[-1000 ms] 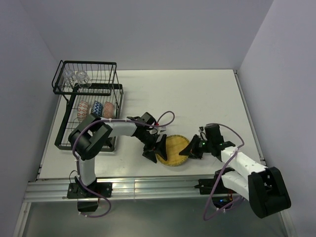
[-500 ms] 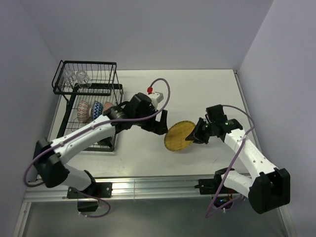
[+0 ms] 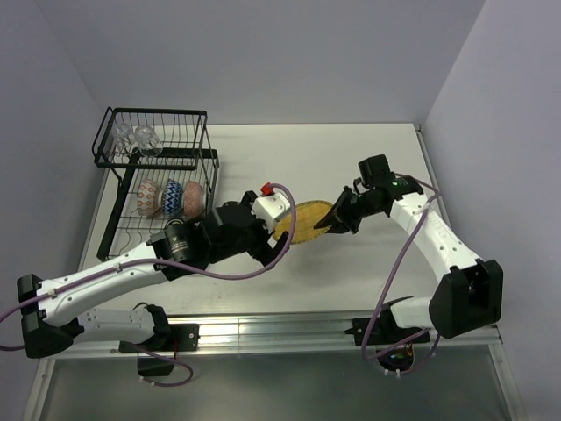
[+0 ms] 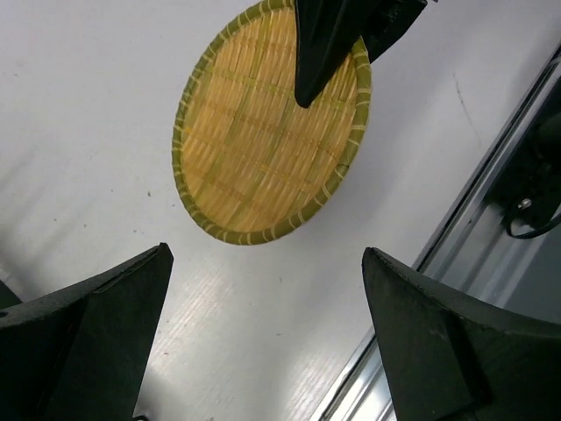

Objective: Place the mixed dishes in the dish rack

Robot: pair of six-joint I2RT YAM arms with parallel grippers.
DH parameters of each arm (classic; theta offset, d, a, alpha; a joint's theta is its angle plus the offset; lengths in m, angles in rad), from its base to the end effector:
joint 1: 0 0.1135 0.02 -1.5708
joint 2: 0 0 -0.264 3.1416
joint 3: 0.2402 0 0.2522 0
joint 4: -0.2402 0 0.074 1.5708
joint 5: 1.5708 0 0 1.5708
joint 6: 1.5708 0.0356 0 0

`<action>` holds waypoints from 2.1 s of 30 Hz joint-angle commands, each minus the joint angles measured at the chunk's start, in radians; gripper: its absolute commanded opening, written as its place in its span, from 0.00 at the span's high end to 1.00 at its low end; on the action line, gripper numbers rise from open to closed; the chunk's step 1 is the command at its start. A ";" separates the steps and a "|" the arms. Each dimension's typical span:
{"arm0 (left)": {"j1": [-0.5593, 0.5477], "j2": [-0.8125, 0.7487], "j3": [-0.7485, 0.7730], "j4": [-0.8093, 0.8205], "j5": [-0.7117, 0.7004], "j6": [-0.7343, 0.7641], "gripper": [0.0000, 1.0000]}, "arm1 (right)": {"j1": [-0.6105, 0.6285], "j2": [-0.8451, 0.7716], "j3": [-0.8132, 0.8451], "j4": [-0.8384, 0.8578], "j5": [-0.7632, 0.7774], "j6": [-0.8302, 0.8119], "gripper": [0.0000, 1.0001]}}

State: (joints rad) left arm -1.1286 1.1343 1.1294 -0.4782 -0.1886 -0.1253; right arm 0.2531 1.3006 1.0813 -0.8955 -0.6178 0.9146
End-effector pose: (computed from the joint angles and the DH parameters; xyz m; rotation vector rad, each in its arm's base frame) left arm 0.1131 -0.2232 0.3609 0.9015 1.8925 -0.5821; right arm 0.2340 0.0818 0.2807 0.7350 2.7983 1.1373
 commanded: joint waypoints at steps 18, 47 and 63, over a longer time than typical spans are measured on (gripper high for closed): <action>-0.180 0.185 0.041 0.030 -0.116 0.200 0.03 | 0.136 0.008 0.131 0.004 -0.145 0.201 1.00; -0.005 0.162 0.113 -0.099 0.000 0.092 1.00 | 0.146 -0.008 0.296 -0.075 -0.040 0.029 0.25; 0.394 0.246 0.919 -0.306 0.130 -0.033 1.00 | 0.083 -0.130 0.200 -0.109 -0.029 -0.019 0.25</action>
State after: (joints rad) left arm -0.8043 1.3659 1.8694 -0.7719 -0.0700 -0.1051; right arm 0.3473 1.1931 1.3209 -1.0161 -0.6228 0.9142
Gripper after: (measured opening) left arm 0.110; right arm 0.757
